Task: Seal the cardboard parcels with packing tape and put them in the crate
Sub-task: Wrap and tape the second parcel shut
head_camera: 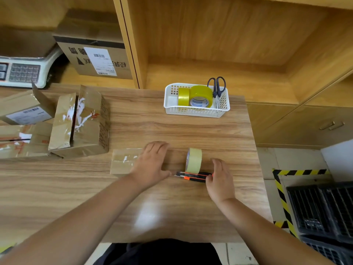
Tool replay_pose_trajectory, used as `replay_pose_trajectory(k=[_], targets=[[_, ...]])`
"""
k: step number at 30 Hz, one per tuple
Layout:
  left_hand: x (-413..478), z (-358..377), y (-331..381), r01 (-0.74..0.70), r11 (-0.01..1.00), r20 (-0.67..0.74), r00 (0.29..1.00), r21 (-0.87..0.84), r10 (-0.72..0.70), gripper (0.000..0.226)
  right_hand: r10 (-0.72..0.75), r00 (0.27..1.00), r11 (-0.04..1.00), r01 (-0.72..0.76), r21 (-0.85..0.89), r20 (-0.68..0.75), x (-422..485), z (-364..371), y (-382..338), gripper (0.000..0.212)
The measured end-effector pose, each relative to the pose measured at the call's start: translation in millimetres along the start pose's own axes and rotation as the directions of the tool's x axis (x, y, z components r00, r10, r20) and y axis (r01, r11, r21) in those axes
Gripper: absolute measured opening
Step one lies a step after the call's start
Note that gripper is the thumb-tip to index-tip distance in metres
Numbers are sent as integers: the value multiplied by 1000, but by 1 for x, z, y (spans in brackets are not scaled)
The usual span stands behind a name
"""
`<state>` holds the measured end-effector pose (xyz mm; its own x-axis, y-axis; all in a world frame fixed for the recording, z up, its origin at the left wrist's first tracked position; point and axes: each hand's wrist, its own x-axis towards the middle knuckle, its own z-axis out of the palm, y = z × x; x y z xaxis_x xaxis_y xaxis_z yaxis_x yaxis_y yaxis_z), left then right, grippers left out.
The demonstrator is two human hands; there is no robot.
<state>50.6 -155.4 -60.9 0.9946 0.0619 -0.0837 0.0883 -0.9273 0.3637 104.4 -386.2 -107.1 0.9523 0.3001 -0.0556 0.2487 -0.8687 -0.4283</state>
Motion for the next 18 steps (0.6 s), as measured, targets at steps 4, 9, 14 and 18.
replay_pose_trajectory(k=[4,9,14,18], targets=[[-17,-10,-34,63,986,94,993,151,-78,125,31,997,997,-25,79,-74,11,-15,-10,57],[-31,-25,-59,170,894,175,949,416,-262,112,-25,988,987,48,153,-152,21,-26,-35,58],[-31,-37,-71,456,809,113,887,-371,-448,102,-96,989,950,124,287,-110,23,-23,-73,53],[-29,-60,-65,463,229,322,825,-856,-464,61,-80,994,872,32,489,78,27,-12,-106,40]])
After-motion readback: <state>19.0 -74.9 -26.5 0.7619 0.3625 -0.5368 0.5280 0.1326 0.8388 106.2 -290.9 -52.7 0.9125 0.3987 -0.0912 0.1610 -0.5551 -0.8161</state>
